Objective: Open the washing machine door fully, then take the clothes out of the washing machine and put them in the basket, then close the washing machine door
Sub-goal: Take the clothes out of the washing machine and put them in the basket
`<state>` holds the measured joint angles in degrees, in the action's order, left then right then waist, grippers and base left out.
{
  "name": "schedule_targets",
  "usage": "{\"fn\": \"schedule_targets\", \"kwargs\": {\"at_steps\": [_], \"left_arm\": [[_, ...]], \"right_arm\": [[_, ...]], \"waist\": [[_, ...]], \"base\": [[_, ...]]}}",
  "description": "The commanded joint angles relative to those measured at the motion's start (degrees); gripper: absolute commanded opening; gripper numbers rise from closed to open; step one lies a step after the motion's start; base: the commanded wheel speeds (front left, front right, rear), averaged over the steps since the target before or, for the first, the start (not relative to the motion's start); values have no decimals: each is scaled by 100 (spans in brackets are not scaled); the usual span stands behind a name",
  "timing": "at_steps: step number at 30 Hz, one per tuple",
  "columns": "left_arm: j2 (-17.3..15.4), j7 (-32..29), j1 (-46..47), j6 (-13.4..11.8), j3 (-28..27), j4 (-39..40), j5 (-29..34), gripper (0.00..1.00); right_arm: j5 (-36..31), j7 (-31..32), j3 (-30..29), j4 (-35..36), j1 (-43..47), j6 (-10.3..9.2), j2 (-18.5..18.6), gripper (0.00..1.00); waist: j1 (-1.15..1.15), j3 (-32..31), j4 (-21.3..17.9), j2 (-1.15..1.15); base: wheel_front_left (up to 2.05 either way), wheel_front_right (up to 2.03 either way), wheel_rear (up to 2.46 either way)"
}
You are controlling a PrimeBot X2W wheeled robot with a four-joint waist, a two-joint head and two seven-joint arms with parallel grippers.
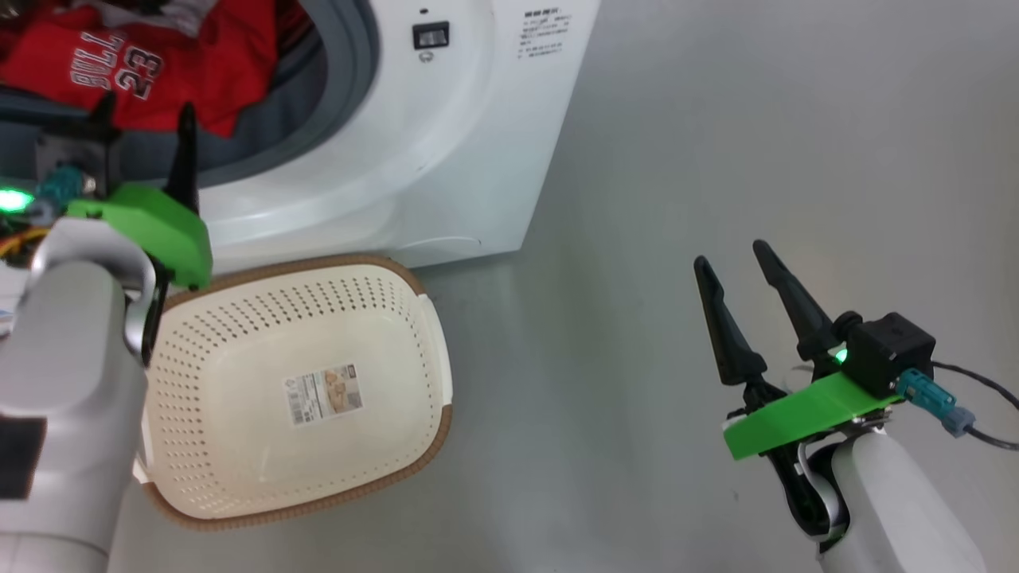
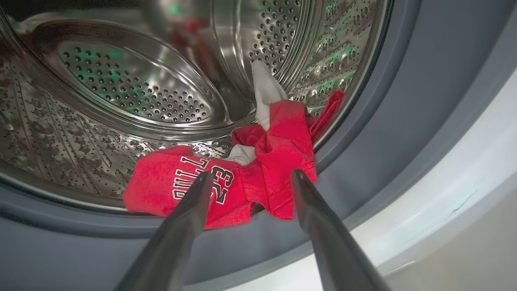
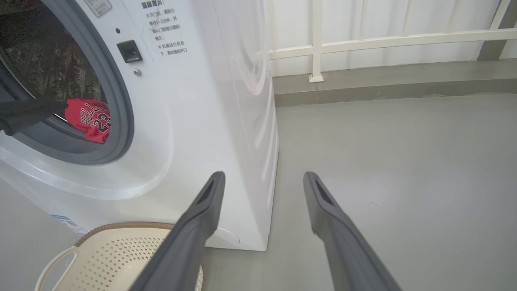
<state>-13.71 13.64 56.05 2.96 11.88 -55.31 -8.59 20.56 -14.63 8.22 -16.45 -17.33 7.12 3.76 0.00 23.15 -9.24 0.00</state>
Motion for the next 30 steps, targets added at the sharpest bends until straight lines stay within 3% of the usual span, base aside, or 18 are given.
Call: {"fn": "schedule_targets", "kwargs": {"at_steps": [1,13,30], "left_arm": [[-263,-27,221,-86,-78,-9,60,100],[-444,-357,1592,-563,228,-1107,418,100],[-866,-619,2145,-779,399,-1747,448,100]], "right_arm": [[-56,-37,111,156,-100,36,-13,100],[-33,-37,196,201,-433,36,-83,100],[217,-37,509,255,-615,36,-88,100]], "waist": [[0,144,-75,0],[0,597,-210,0],[0,890,-521,0]], "base": [[0,0,0],[0,0,0],[0,0,0]]}}
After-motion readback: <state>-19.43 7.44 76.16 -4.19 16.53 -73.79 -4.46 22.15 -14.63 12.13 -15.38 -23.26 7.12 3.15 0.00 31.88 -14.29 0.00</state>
